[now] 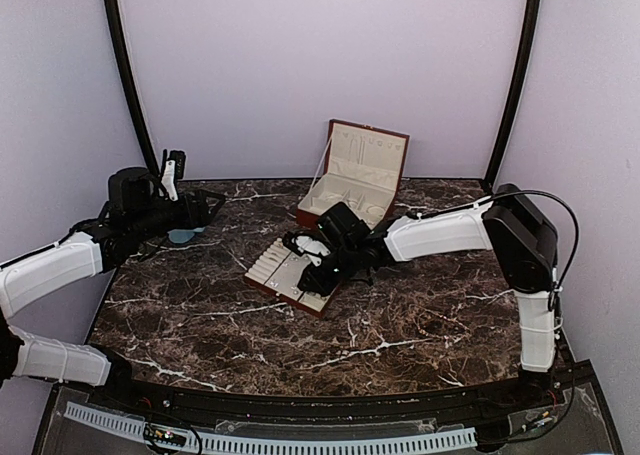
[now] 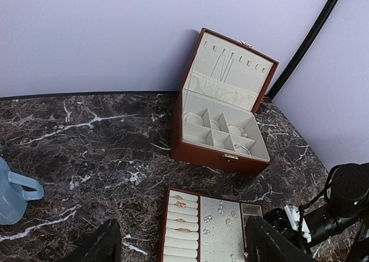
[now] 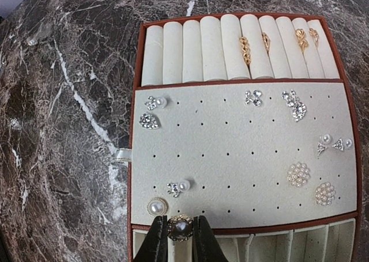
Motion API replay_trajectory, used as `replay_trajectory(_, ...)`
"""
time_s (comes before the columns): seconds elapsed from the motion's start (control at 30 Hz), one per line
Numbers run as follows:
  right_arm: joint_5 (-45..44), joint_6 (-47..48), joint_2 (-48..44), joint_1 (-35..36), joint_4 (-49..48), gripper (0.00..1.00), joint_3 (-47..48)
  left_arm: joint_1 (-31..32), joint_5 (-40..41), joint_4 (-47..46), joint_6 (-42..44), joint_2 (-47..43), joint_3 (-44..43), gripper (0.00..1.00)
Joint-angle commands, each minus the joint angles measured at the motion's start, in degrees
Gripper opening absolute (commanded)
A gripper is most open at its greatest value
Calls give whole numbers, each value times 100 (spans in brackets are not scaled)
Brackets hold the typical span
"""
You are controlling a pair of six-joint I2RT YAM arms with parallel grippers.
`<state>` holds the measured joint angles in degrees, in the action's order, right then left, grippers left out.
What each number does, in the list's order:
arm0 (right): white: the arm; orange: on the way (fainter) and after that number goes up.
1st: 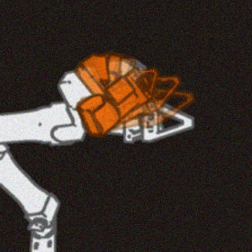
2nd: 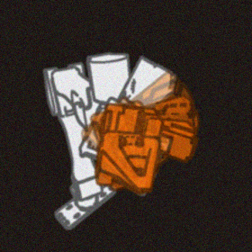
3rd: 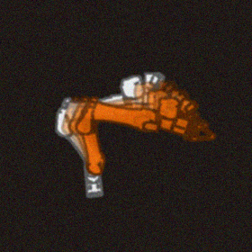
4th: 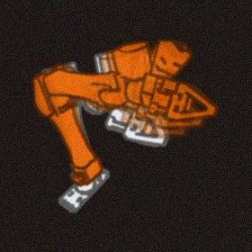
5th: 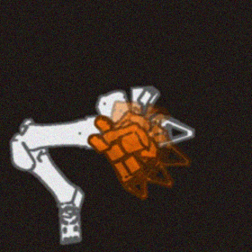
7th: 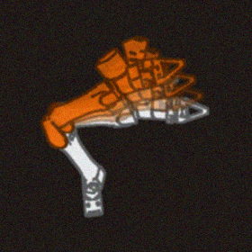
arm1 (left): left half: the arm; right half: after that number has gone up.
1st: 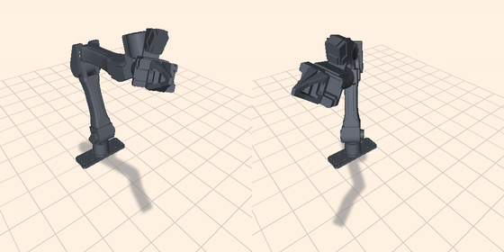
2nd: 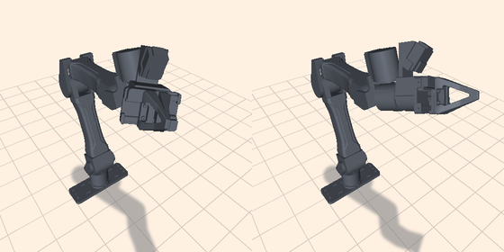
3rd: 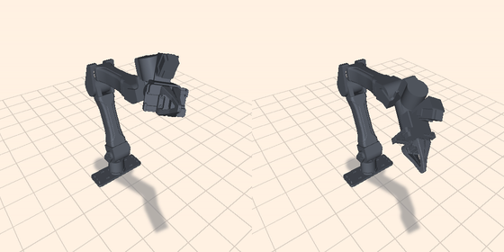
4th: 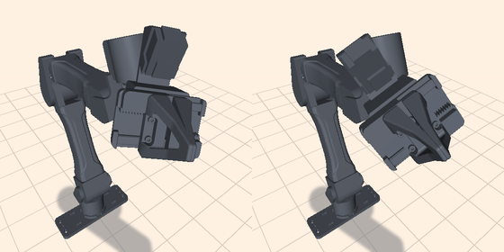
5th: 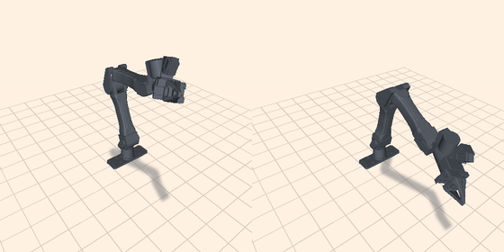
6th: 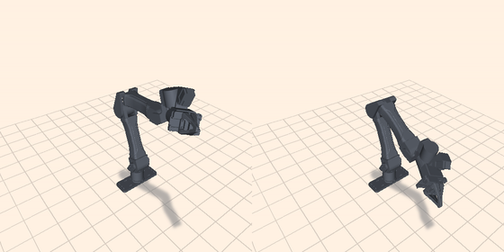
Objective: Organize the mixed jewelry
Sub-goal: Place the earring in the earring holder.
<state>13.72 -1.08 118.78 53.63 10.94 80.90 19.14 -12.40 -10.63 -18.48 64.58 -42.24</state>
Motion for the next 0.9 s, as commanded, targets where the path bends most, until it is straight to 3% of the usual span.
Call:
replay_trajectory(0.0, -80, 59, 122, 52, -30, 11, 201, -24, -56, -127, -24, -156, 5, 77)
replay_trajectory(0.87, -186, 284, 318, 98, 258, 11, 289, -24, -105, -176, -50, -139, 38, 77)
